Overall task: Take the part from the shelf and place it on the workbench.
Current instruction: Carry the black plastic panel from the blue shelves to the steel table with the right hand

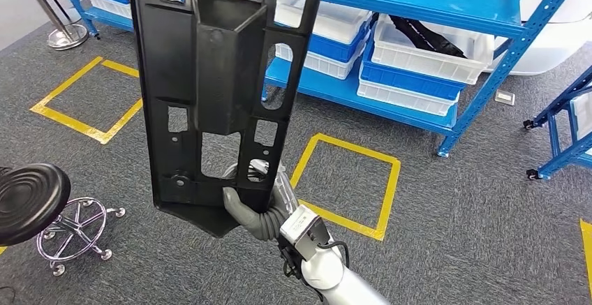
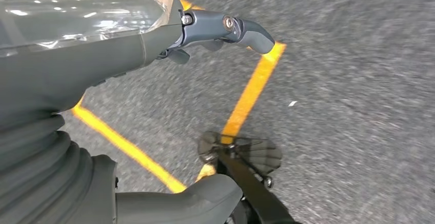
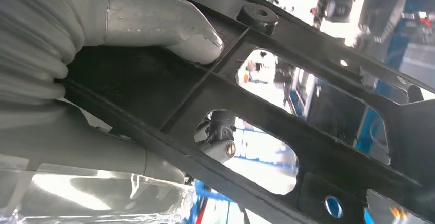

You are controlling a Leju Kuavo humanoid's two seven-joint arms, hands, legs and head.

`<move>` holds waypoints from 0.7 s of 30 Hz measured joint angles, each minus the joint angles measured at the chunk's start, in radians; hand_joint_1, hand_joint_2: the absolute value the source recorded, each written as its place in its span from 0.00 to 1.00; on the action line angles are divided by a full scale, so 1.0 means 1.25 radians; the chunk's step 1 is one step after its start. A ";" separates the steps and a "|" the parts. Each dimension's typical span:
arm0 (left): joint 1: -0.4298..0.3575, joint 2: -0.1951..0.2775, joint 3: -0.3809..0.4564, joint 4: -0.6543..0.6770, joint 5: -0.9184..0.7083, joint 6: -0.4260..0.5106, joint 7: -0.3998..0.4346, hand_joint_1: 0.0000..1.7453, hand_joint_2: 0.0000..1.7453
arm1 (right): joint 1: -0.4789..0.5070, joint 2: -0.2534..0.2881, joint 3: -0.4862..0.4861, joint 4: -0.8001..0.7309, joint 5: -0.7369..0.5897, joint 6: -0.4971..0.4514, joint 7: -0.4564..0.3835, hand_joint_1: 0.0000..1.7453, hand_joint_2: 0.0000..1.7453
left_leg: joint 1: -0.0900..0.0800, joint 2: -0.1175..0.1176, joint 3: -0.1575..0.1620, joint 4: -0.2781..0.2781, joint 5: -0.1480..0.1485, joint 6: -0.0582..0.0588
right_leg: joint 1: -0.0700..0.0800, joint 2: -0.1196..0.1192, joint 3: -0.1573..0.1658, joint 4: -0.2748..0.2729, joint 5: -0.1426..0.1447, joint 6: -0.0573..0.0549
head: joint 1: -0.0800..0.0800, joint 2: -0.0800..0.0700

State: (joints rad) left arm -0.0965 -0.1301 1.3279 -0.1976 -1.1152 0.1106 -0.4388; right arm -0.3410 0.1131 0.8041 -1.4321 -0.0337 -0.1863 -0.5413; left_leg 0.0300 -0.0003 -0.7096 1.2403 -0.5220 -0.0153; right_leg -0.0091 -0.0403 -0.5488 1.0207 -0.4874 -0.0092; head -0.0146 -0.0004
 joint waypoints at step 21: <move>0.009 -0.031 -0.035 0.001 -0.071 -0.029 0.067 0.00 1.00 | 0.078 -0.026 0.000 -0.056 0.033 -0.009 0.025 1.00 1.00 | -0.010 -0.075 0.074 -0.171 0.071 0.017 | -0.012 0.064 -0.003 0.009 -0.009 0.031 | 0.009 0.000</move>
State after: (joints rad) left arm -0.0850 -0.1690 1.2839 -0.1965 -1.2040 0.0743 -0.3546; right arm -0.2432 0.0801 0.8046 -1.5024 0.0080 -0.1981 -0.5102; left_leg 0.0175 -0.0945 -0.6175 1.0261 -0.4331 0.0065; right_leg -0.0240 0.0397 -0.5527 1.0324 -0.4990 0.0297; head -0.0033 -0.0004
